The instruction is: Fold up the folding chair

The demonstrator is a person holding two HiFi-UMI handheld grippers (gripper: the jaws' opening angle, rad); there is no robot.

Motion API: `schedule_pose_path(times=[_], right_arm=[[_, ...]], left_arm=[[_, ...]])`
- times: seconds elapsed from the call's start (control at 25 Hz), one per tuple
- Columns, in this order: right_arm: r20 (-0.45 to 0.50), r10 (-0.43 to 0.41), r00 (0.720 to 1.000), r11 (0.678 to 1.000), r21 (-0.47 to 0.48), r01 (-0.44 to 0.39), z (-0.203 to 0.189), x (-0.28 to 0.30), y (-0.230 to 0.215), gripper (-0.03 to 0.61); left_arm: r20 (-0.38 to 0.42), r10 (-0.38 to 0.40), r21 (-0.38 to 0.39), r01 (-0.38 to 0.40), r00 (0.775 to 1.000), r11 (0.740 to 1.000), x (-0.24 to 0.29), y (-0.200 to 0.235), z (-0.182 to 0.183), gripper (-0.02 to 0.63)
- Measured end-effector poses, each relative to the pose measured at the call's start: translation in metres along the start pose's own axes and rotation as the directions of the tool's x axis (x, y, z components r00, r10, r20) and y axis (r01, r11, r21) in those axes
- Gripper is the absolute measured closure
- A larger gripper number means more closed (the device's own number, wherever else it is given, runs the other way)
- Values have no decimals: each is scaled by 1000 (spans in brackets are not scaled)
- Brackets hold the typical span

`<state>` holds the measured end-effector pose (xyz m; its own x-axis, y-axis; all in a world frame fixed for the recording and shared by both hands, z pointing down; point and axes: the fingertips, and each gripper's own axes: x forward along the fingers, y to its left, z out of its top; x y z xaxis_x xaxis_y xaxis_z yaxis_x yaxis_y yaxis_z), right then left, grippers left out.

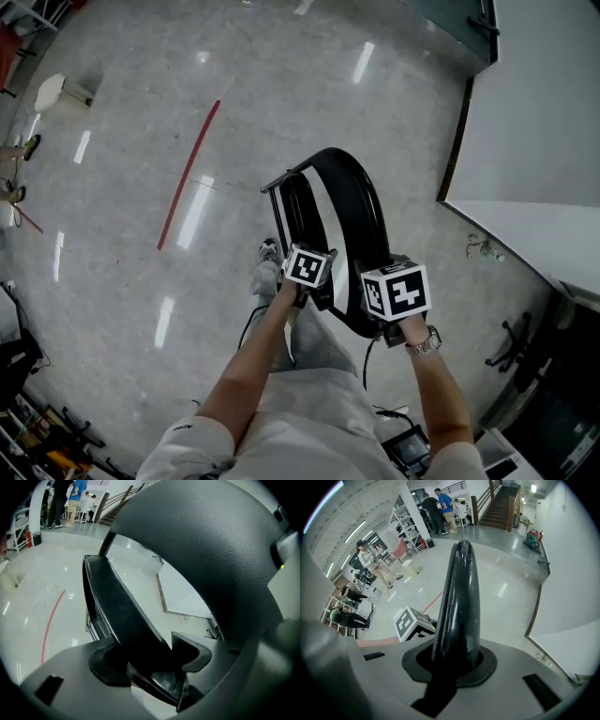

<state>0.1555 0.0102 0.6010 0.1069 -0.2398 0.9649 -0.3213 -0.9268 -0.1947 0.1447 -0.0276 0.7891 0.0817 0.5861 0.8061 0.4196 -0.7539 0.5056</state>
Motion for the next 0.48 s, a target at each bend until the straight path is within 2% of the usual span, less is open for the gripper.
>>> schedule_pose_path(times=[0.16, 0.36, 0.44, 0.48], right_arm=[[6, 1, 1000, 1000, 4, -1, 1, 2, -2, 515], [3, -13, 1000, 1000, 1, 13, 1, 1, 1, 515], [2, -16, 1000, 1000, 2, 16, 1, 1, 0, 515], [3, -17, 1000, 1000, 2, 17, 1, 2, -1, 515]], left_arm=[[-18, -52, 48, 52, 999, 997, -2, 0, 3, 333], [-60, -93, 71, 97, 994, 993, -4, -2, 1, 329], [-89, -101, 96, 110, 991, 989, -4, 0, -1, 312], [-99, -129, 92, 138, 987, 986, -4, -2, -1, 302]])
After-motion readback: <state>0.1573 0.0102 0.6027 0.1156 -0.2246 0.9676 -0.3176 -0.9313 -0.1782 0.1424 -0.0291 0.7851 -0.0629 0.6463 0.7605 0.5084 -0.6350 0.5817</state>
